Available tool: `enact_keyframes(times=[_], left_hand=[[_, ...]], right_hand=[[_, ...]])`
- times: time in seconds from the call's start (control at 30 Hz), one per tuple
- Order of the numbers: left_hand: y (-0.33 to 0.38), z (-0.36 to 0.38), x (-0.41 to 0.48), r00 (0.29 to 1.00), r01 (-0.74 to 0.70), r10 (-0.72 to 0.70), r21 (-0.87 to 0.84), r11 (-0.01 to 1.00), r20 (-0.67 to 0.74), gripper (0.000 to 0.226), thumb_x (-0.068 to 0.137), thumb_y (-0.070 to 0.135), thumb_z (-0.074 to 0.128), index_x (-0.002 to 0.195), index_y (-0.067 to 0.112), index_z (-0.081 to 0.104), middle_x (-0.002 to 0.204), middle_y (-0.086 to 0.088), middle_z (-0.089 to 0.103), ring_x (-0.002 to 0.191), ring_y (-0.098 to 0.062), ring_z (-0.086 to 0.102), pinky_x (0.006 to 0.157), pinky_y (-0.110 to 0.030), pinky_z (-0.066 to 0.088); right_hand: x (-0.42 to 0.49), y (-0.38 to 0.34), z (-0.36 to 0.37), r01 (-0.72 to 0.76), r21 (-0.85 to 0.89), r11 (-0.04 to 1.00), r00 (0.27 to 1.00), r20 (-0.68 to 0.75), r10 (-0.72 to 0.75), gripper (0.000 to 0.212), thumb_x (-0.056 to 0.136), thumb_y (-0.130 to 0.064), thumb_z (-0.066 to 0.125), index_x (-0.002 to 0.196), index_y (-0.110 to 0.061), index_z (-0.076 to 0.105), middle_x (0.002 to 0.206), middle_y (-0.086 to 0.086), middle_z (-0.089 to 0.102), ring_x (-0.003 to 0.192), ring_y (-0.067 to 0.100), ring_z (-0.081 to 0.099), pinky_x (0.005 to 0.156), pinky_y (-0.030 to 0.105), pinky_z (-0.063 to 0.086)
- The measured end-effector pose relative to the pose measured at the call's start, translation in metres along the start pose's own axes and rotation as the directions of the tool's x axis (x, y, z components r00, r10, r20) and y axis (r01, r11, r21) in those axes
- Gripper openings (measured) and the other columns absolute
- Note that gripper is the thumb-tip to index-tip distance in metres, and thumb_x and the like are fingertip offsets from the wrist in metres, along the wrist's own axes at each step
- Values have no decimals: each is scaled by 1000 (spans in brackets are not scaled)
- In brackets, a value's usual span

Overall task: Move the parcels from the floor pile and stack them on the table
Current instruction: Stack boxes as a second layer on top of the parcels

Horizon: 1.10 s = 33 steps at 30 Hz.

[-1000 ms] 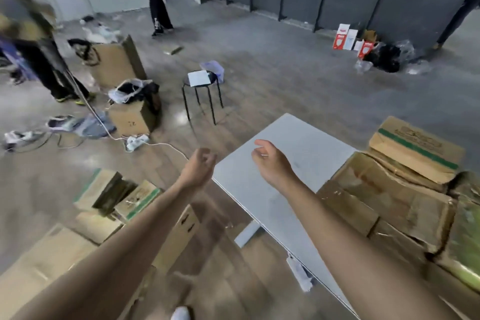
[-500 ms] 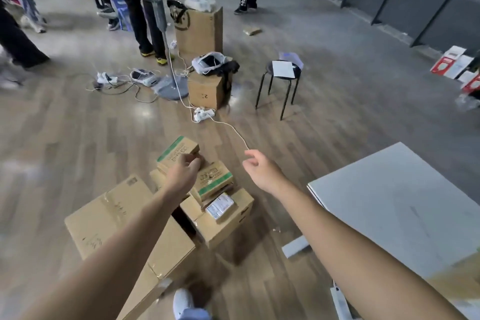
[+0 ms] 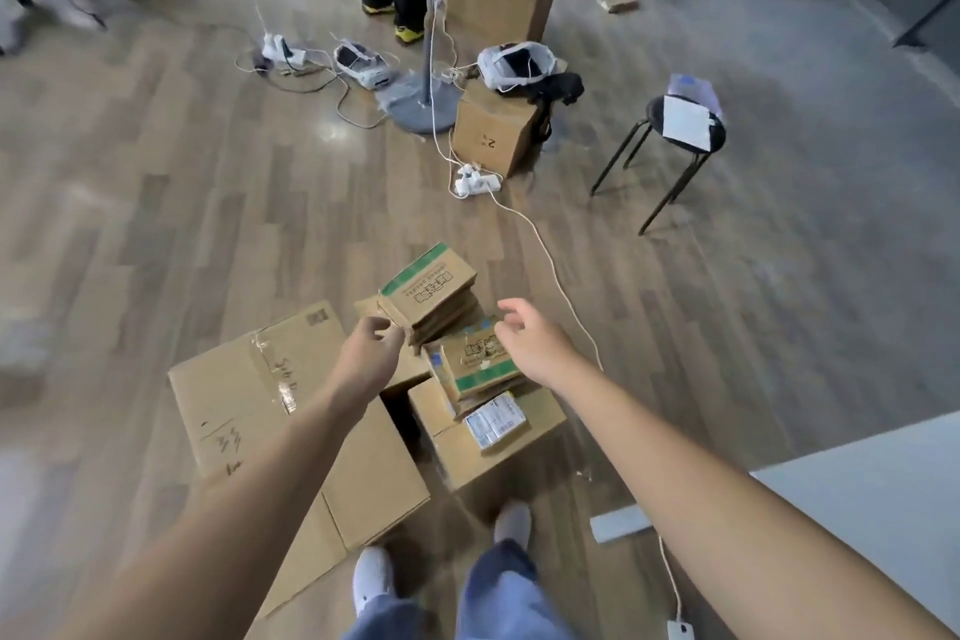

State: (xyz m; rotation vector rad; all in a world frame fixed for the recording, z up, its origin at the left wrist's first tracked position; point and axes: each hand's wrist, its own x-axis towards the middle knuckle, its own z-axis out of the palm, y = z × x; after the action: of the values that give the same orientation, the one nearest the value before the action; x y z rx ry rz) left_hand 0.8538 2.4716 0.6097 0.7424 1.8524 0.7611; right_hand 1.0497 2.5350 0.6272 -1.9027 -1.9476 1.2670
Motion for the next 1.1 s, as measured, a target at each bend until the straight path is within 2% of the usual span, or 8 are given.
enact_keyframes(times=[0.3, 0.5, 0.6, 0.7, 0.8, 0.9, 0.97, 1.1], left_hand=[[-48, 42, 133, 979, 176, -183, -82, 981, -93, 44, 96, 30, 51, 136, 13, 46, 124, -7, 58, 111, -21, 56, 94, -40, 51], [-88, 92, 229, 942, 317, -328, -139, 938, -69, 49, 95, 28, 54, 140, 16, 40, 124, -2, 56, 110, -20, 56, 94, -39, 51], [-98, 117, 263, 923, 365, -383, -227, 903, -38, 57, 95, 23, 55, 146, 15, 32, 124, -2, 53, 108, -18, 51, 87, -34, 50], [-102, 131, 286, 912, 388, -410, -316, 866, -2, 57, 94, 16, 55, 146, 19, 31, 118, 2, 52, 109, -18, 50, 88, -36, 48], [-101, 131, 293, 894, 423, -447, -376, 825, 25, 46, 95, 12, 52, 138, 22, 38, 121, 2, 55, 110, -19, 52, 92, -40, 47], [-89, 126, 276, 862, 463, -507, -429, 776, 14, 35, 96, 11, 53, 128, 18, 42, 121, -5, 58, 109, -24, 56, 90, -40, 48], [-73, 124, 254, 844, 480, -535, -481, 734, 27, 37, 95, 11, 55, 129, 13, 40, 119, -9, 59, 111, -29, 57, 95, -44, 48], [-25, 123, 201, 869, 449, -491, -523, 725, 64, 36, 95, 11, 54, 128, 11, 40, 119, -11, 61, 110, -30, 59, 99, -48, 47]], right_hand=[[205, 50, 43, 13, -112, 994, 991, 134, 2, 43, 99, -29, 46, 141, -22, 44, 143, 2, 47, 124, 21, 50, 95, 30, 38], [331, 88, 81, 19, -183, 983, 997, 83, -4, 51, 97, -25, 46, 146, -20, 35, 147, 6, 36, 125, 25, 48, 102, 34, 37], [368, 106, 95, -3, -227, 974, 995, 100, 26, 55, 98, -27, 46, 149, -17, 30, 151, 7, 33, 132, 27, 42, 106, 35, 34], [384, 121, 107, -1, -237, 972, 985, 165, 41, 49, 96, -32, 47, 143, -17, 40, 141, 6, 44, 122, 26, 49, 97, 33, 40], [382, 124, 109, -57, -135, 989, 984, 162, 79, 41, 93, -37, 53, 129, -19, 46, 124, 2, 57, 105, 23, 57, 89, 35, 48], [363, 117, 94, -105, -6, 994, 982, 157, 104, 37, 91, -41, 58, 115, -18, 42, 105, -2, 58, 88, 16, 58, 70, 31, 49], [342, 109, 73, -114, 68, 991, 983, 154, 103, 36, 90, -41, 60, 111, -21, 39, 98, -6, 55, 81, 9, 56, 59, 26, 46], [291, 91, 18, -122, 172, 978, 989, 101, 106, 39, 86, -39, 65, 109, -24, 39, 105, -4, 57, 91, 16, 60, 74, 38, 55]])
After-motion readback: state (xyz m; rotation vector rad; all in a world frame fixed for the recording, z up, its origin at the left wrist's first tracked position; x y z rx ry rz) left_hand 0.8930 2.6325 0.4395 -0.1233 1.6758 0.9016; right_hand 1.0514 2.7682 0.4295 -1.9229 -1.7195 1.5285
